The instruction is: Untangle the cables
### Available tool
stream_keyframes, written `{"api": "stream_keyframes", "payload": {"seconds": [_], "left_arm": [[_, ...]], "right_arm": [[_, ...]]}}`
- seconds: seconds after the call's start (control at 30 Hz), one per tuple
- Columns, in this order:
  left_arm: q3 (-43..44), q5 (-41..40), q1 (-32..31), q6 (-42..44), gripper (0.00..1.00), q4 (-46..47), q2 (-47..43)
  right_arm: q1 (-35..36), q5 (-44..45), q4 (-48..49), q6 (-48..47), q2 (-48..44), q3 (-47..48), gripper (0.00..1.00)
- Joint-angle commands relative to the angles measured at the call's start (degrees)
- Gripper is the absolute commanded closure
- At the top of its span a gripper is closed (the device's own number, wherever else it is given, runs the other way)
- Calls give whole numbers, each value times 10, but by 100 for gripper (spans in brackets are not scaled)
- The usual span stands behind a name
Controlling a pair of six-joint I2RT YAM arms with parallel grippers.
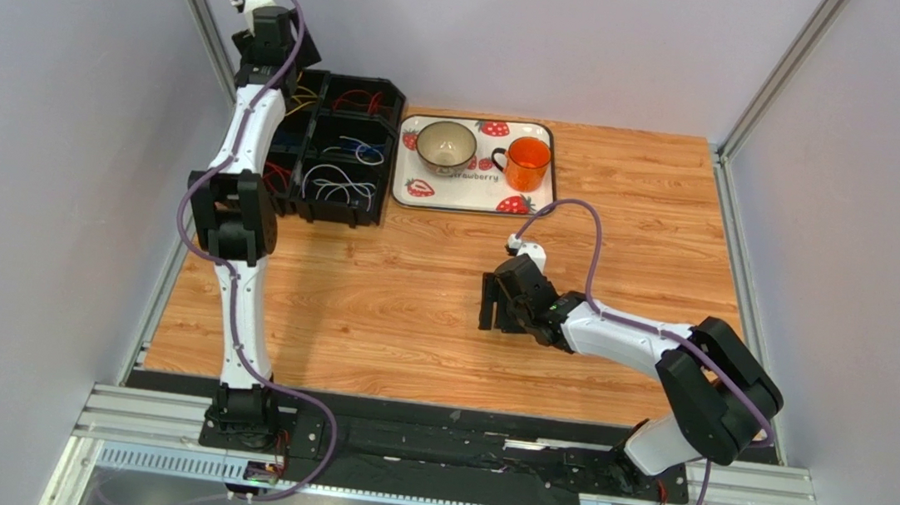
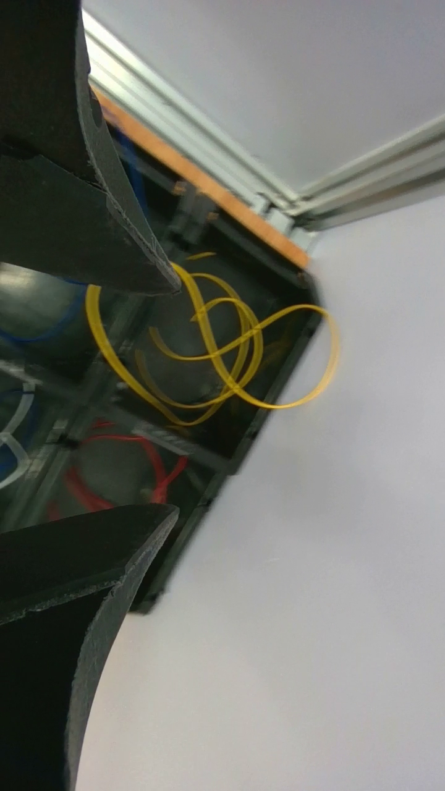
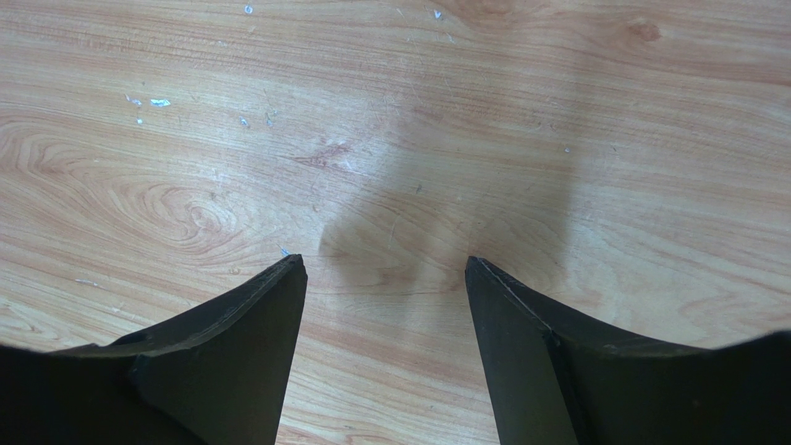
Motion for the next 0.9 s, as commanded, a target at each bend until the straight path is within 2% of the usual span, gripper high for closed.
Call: {"api": "stream_keyframes", "payload": {"seconds": [0.0, 0.17, 0.2, 0.33, 0.47, 0.73, 0.87], "left_arm": [[-95, 28, -1, -44, 10, -55, -136], [-222, 61, -8, -60, 9, -80, -241], [-279, 64, -7, -64, 9, -76, -262], [-410, 100, -8, -68, 11, -69, -386], [-535, 156, -8, -63, 12, -106, -481], [-708, 251, -7, -43, 11, -206, -710], [-789, 263, -7, -27, 11, -262, -819]], "right_arm": [[0, -10, -17, 2, 9, -20, 29], [4, -5, -17, 4, 2, -25, 29], [6, -2, -17, 4, 2, -24, 29], [15, 5, -23, 5, 3, -21, 29], [22, 18, -26, 8, -4, -24, 30], [30, 26, -31, 9, -23, -31, 28], [35, 34, -24, 7, -52, -44, 27]]}}
